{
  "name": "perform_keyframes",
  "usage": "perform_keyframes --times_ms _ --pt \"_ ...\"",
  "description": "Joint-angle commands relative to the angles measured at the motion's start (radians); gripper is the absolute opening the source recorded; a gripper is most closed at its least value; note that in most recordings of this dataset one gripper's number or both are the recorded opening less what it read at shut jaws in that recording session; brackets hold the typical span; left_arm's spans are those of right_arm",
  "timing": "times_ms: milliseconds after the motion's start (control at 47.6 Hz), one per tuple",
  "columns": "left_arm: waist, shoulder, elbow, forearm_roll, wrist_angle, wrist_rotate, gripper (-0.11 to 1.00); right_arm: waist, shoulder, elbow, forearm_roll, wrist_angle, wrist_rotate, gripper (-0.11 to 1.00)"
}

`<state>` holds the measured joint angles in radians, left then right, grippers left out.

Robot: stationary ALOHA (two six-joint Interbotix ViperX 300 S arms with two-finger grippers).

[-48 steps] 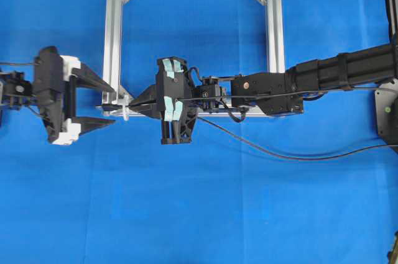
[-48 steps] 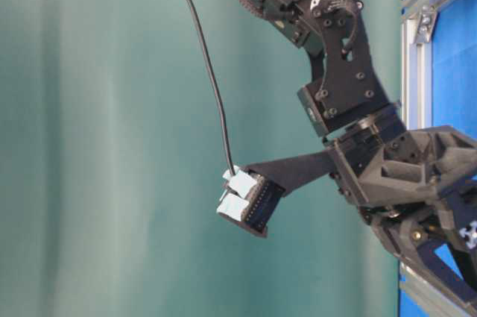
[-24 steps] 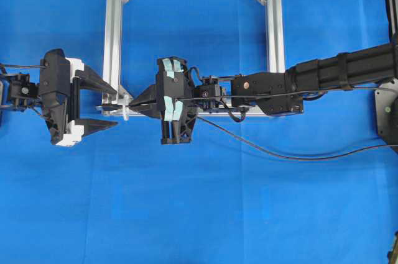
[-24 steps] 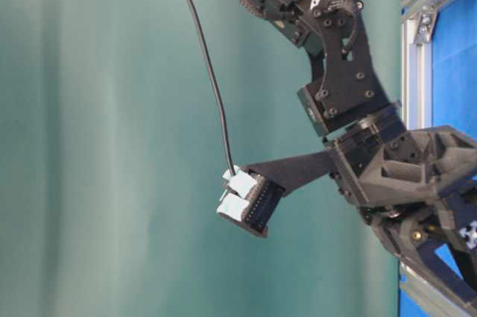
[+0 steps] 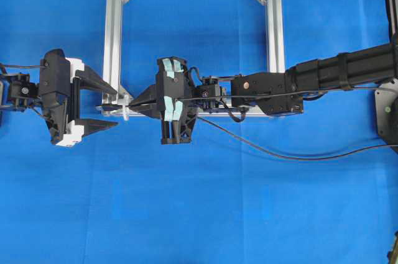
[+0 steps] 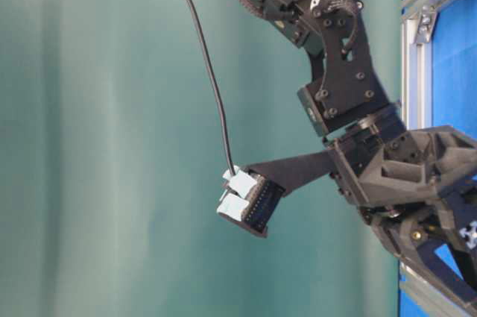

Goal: Insert the wire through the string loop located on the left side.

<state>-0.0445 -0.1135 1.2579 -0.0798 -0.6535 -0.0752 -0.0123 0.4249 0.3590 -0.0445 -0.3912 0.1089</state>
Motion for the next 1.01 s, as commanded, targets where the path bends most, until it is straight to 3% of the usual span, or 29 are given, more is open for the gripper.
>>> perform_keyframes --times_ms 0,126,399,881,986 --pt "-0.006 -0.008 -0.012 0.003 -0.008 0.005 0.89 -0.002 -0.023 -0.017 -0.002 -0.005 0.0 0.0" --pt "-0.011 -0.009 -0.015 0.003 -0.009 0.009 0.84 -0.002 -0.023 -0.017 -0.002 -0.005 0.0 0.0" --pt "-0.006 -0.015 -0.009 0.003 -0.011 0.011 0.08 -0.002 -0.025 -0.017 -0.002 -0.003 0.0 0.0" --pt "-0.006 -0.023 -0.008 0.003 -0.011 0.011 0.07 -0.002 -0.025 -0.015 -0.002 0.003 0.005 0.0" --pt "-0.006 -0.023 -0.008 0.003 -0.009 0.009 0.07 -0.002 -0.025 -0.015 0.005 0.02 0.009 0.14"
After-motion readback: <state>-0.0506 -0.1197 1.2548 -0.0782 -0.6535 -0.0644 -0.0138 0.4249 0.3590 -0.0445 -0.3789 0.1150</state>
